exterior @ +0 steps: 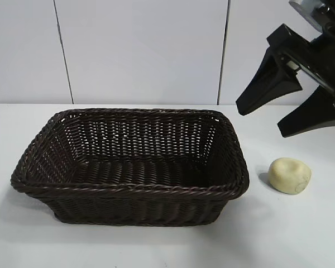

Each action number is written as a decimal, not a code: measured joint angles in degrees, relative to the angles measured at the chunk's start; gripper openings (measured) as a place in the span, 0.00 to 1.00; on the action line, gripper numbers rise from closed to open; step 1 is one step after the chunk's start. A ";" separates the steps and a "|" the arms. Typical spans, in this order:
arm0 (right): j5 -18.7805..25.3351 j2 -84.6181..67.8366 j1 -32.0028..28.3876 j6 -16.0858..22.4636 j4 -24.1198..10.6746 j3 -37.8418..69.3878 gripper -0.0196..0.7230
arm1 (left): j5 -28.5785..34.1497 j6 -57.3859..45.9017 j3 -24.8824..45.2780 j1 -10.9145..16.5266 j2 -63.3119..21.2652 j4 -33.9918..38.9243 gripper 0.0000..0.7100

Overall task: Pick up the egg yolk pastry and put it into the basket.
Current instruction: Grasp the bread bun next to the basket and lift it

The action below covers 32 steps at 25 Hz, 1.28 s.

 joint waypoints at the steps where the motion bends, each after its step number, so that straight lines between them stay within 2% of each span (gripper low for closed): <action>1: 0.00 0.00 0.00 2.12 -2.18 -0.83 0.79 | 0.00 0.00 0.00 0.00 0.00 0.00 0.85; 3: 0.17 0.00 0.00 6.41 -7.19 -3.10 0.79 | 0.00 0.00 0.00 0.00 0.00 0.00 0.85; 8: 2.53 0.00 0.00 17.54 -22.33 -7.79 0.79 | 0.00 0.00 0.00 0.00 0.00 0.00 0.85; 10: 4.21 0.00 0.00 20.73 -27.32 -9.21 0.79 | 0.00 0.00 0.00 0.00 0.00 0.00 0.85; 14: 5.62 0.28 0.00 24.86 -34.03 -9.86 0.79 | 0.00 0.00 0.00 0.00 0.00 0.00 0.85; 16: 5.67 1.35 0.00 25.68 -35.37 -9.86 0.79 | 0.00 0.00 -0.05 0.00 0.00 0.00 0.85; 22: 5.14 7.52 0.00 26.02 -35.79 -9.86 0.79 | 0.00 0.00 -0.05 0.00 0.00 0.00 0.85; 32: -1.28 16.43 -2.85 26.05 -35.12 -10.24 0.79 | 0.00 0.00 -0.05 0.00 0.00 0.00 0.85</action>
